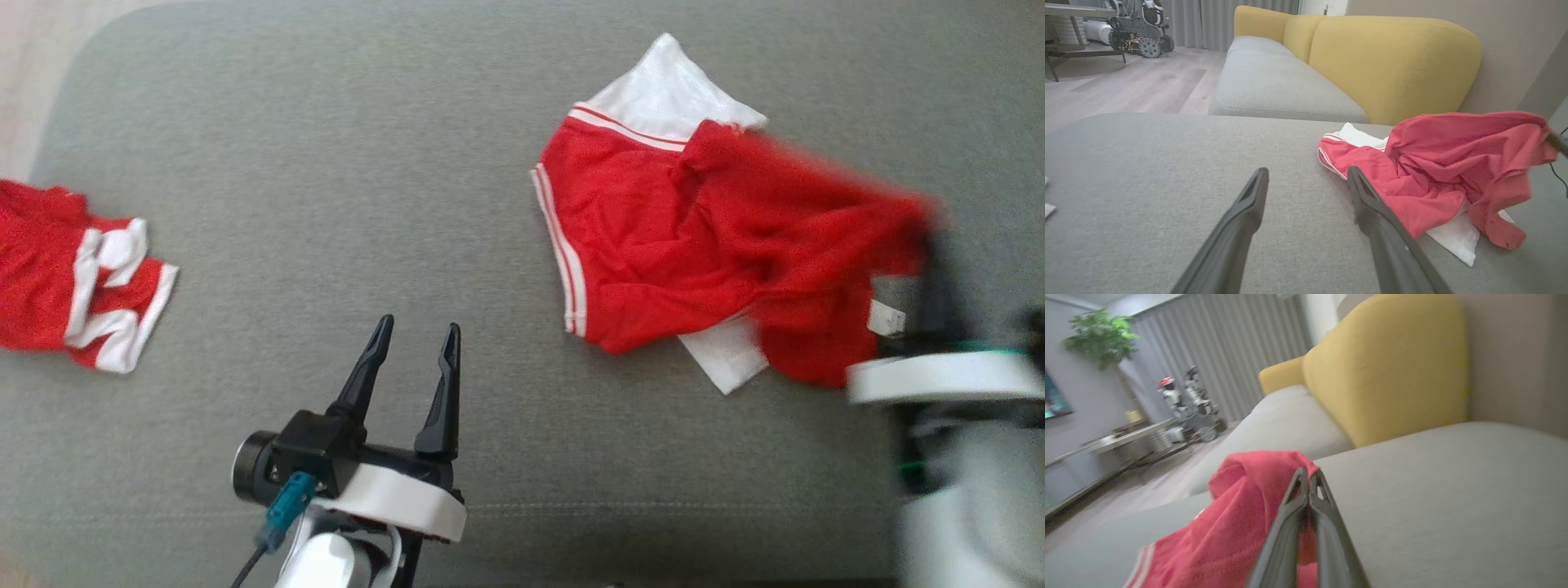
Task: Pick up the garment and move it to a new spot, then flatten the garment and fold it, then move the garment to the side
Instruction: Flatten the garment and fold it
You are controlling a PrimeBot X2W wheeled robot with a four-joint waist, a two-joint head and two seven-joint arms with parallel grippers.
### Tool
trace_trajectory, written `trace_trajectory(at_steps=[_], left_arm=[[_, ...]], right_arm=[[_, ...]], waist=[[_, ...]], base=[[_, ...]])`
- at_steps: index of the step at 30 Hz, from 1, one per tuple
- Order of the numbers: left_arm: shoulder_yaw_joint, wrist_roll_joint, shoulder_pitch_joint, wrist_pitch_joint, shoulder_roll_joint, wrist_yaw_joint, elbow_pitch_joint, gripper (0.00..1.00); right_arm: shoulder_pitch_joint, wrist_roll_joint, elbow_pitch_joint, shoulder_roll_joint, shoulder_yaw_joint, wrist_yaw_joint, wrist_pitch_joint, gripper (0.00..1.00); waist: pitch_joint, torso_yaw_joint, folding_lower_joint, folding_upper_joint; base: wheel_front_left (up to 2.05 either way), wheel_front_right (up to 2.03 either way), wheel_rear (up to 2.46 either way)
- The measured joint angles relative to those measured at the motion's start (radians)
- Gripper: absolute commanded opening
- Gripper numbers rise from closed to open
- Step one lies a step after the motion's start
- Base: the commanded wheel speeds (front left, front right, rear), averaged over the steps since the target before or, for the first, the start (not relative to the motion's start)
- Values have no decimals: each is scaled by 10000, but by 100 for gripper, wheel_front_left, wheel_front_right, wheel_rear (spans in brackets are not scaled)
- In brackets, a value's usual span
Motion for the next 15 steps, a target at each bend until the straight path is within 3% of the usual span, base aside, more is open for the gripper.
trace_trajectory(at_steps=[4, 11, 12, 13, 15], left_arm=[[-19, 36, -11, 0, -44, -245, -4, 100], [-213, 190, -130, 0, -67, -646, 2, 100], [-257, 198, -180, 0, -69, -744, 2, 100], [-320, 198, -243, 0, -69, -869, 4, 100], [-441, 198, -370, 0, -73, -1066, 75, 100]], right_arm=[[-362, -1057, -982, 0, -2472, 0, 775, 0], [-1658, -2778, -1732, 19, -4406, 0, 1919, 0], [-1876, -3005, -1747, 17, -4521, 0, 2015, 93], [-2043, -3277, -1739, 19, -4579, 0, 2048, 100], [-2222, -3825, -1743, 27, -4592, 0, 1871, 100]], waist=[[120, -284, 0, 0], [447, -341, 0, 0], [503, -339, 0, 0], [560, -335, 0, 0], [654, -324, 0, 0]], base=[[0, 0, 0], [0, 0, 0], [0, 0, 0], [0, 0, 0], [0, 0, 0]])
